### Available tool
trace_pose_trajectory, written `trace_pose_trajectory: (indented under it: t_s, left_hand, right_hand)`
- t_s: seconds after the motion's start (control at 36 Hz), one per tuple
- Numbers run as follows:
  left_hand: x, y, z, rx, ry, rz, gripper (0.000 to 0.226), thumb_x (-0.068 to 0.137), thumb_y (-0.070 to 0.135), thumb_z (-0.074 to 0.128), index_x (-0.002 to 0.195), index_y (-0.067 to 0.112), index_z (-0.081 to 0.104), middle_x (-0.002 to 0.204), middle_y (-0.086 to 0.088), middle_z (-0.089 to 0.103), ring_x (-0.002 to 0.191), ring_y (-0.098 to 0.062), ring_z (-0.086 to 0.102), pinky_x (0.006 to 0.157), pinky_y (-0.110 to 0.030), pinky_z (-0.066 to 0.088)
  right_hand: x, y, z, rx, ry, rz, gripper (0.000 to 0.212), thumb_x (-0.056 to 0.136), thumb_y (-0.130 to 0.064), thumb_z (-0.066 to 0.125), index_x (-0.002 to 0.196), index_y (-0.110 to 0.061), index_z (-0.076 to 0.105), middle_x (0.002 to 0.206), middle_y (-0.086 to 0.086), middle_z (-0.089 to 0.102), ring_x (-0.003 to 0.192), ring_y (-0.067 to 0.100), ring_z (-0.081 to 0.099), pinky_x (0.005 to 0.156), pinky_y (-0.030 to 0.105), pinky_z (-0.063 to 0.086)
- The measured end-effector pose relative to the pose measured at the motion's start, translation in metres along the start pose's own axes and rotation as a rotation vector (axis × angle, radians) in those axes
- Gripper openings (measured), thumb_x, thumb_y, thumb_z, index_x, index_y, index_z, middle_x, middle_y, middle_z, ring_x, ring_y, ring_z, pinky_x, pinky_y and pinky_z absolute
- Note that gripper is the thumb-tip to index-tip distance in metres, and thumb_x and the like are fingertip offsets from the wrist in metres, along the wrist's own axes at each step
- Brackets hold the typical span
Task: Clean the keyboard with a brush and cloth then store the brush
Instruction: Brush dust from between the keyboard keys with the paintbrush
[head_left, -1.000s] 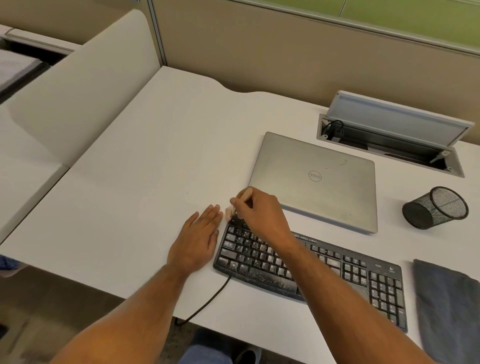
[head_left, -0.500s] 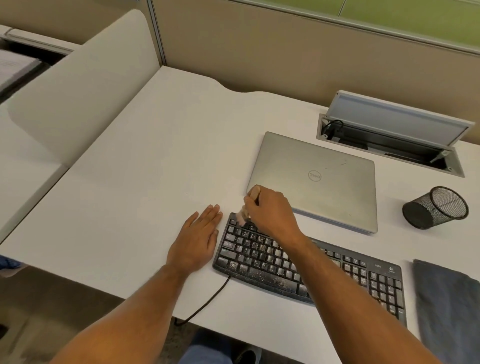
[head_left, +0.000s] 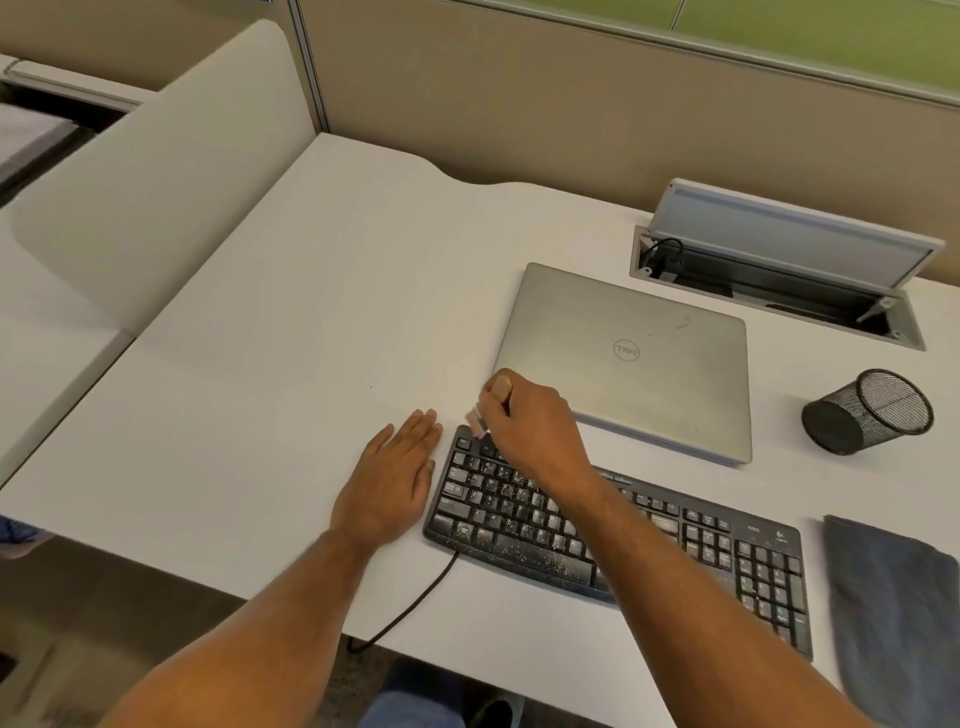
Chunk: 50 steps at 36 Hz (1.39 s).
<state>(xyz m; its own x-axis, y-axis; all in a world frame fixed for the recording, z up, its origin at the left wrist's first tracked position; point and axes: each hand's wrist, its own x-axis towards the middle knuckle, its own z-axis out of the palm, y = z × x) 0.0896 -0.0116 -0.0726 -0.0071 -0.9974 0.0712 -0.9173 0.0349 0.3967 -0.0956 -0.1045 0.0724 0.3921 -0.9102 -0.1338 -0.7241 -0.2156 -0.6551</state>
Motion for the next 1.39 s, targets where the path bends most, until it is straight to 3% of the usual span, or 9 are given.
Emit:
trace_pose_trajectory:
  t_s: [0.14, 0.39, 0.47, 0.61, 0.75, 0.94, 1.06, 1.19, 1.39]
  left_hand:
    - [-0.001, -0.001, 0.002, 0.001, 0.001, 0.007, 0.055, 0.105, 0.034, 0.027, 0.156, 0.018, 0.040, 0.165, 0.004, 0.029, 0.154, -0.007, 0.019, 0.125, -0.038, 0.018]
    - [0.000, -0.003, 0.002, 0.012, -0.017, 0.002, 0.057, 0.105, 0.035, 0.025, 0.158, 0.020, 0.035, 0.166, 0.006, 0.025, 0.155, -0.006, 0.015, 0.126, -0.038, 0.018]
    - [0.000, -0.003, 0.003, 0.016, -0.018, -0.001, 0.056, 0.105, 0.035, 0.025, 0.159, 0.020, 0.034, 0.166, 0.007, 0.023, 0.155, -0.005, 0.013, 0.126, -0.038, 0.017]
    - [0.000, -0.002, 0.002, 0.019, -0.004, 0.007, 0.056, 0.105, 0.034, 0.027, 0.157, 0.019, 0.038, 0.166, 0.005, 0.027, 0.155, -0.006, 0.017, 0.125, -0.036, 0.017]
    - [0.000, -0.002, 0.002, 0.023, -0.007, 0.004, 0.056, 0.105, 0.034, 0.026, 0.158, 0.019, 0.036, 0.166, 0.006, 0.024, 0.155, -0.006, 0.015, 0.126, -0.036, 0.016]
    - [0.000, -0.003, 0.002, 0.009, -0.006, 0.009, 0.056, 0.105, 0.035, 0.026, 0.158, 0.019, 0.035, 0.166, 0.006, 0.025, 0.155, -0.006, 0.015, 0.125, -0.039, 0.020]
    - [0.001, -0.002, 0.002, 0.011, -0.006, 0.003, 0.057, 0.104, 0.035, 0.026, 0.158, 0.020, 0.036, 0.166, 0.007, 0.023, 0.155, -0.005, 0.014, 0.126, -0.036, 0.016]
    - [0.000, -0.002, 0.002, 0.010, -0.010, 0.002, 0.057, 0.104, 0.036, 0.025, 0.158, 0.019, 0.036, 0.166, 0.007, 0.023, 0.155, -0.005, 0.013, 0.126, -0.035, 0.015]
    - [0.000, -0.001, 0.001, 0.011, -0.013, -0.001, 0.058, 0.104, 0.037, 0.023, 0.158, 0.019, 0.034, 0.166, 0.006, 0.023, 0.154, -0.004, 0.013, 0.126, -0.036, 0.014]
  right_hand:
    - [-0.003, -0.001, 0.004, 0.024, -0.096, -0.032, 0.021, 0.106, -0.038, 0.051, 0.102, -0.025, 0.068, 0.088, -0.013, 0.071, 0.080, 0.006, 0.064, 0.076, 0.033, 0.054]
    - [0.002, -0.008, -0.006, -0.098, -0.217, -0.129, 0.016, 0.105, -0.034, 0.059, 0.102, -0.024, 0.071, 0.098, -0.006, 0.073, 0.089, 0.013, 0.064, 0.081, 0.036, 0.054]
    - [0.004, -0.006, -0.010, -0.162, -0.231, -0.117, 0.016, 0.105, -0.034, 0.058, 0.104, -0.024, 0.070, 0.100, -0.007, 0.072, 0.088, 0.014, 0.062, 0.076, 0.033, 0.048]
    - [0.009, -0.004, -0.016, -0.351, -0.227, -0.112, 0.021, 0.106, -0.035, 0.052, 0.092, -0.024, 0.061, 0.094, -0.005, 0.070, 0.084, 0.018, 0.062, 0.074, 0.034, 0.044]
    - [0.012, -0.009, -0.011, -0.217, -0.276, -0.142, 0.020, 0.104, -0.034, 0.058, 0.093, -0.019, 0.066, 0.091, -0.003, 0.072, 0.085, 0.018, 0.066, 0.080, 0.040, 0.055]
    - [0.013, -0.011, -0.009, 0.026, -0.283, -0.067, 0.018, 0.104, -0.032, 0.062, 0.102, -0.020, 0.075, 0.095, -0.004, 0.076, 0.089, 0.015, 0.071, 0.090, 0.044, 0.058]
    - [0.015, -0.005, -0.021, -0.081, -0.287, -0.042, 0.021, 0.105, -0.033, 0.060, 0.100, -0.018, 0.074, 0.092, -0.008, 0.074, 0.087, 0.011, 0.067, 0.089, 0.039, 0.056]
    - [0.017, 0.000, -0.031, -0.251, -0.251, -0.025, 0.029, 0.106, -0.037, 0.054, 0.090, -0.014, 0.063, 0.084, -0.002, 0.070, 0.081, 0.018, 0.064, 0.079, 0.039, 0.051]
    - [0.013, -0.009, -0.013, -0.002, -0.287, -0.045, 0.023, 0.105, -0.034, 0.059, 0.100, -0.015, 0.072, 0.092, 0.000, 0.075, 0.090, 0.019, 0.069, 0.088, 0.041, 0.056]
